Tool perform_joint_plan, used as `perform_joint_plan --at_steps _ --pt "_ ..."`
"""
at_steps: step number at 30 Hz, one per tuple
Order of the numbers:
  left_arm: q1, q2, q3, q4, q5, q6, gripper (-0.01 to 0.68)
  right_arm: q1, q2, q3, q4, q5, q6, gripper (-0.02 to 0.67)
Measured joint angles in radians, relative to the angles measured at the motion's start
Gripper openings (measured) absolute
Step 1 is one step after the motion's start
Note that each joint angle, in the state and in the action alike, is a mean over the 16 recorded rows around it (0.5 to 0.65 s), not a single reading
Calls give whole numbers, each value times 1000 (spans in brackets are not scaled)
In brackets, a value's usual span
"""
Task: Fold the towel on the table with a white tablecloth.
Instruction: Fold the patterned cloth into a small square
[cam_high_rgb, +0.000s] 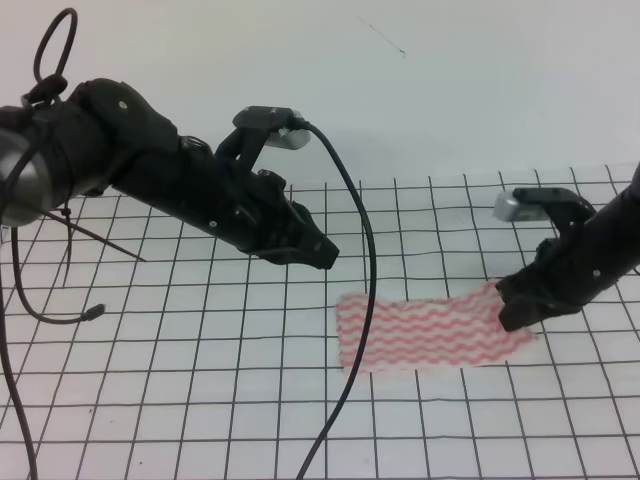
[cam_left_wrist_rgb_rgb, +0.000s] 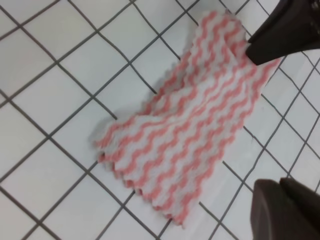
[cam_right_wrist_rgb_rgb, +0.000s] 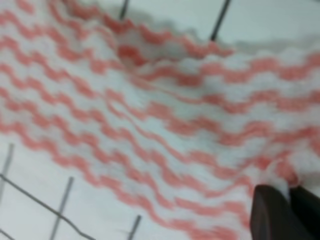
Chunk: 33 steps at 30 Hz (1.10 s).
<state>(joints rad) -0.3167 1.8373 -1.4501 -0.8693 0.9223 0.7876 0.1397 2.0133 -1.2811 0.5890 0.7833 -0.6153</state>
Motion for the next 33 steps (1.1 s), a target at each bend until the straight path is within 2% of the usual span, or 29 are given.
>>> perform_joint_plan --at_steps 12,20,25,33 --pt "0 0 -2 -31 -36 19 1 18 0 -54 105 103 -70 21" --pt "11 -1 -23 -4 -40 24 1 73 0 -62 170 106 -116 8" --pt "49 -10 -47 40 -16 10 1 126 1 -66 207 71 -138 4" --pt "147 -30 -79 71 58 -2 0 200 10 -76 237 -9 -149 4"
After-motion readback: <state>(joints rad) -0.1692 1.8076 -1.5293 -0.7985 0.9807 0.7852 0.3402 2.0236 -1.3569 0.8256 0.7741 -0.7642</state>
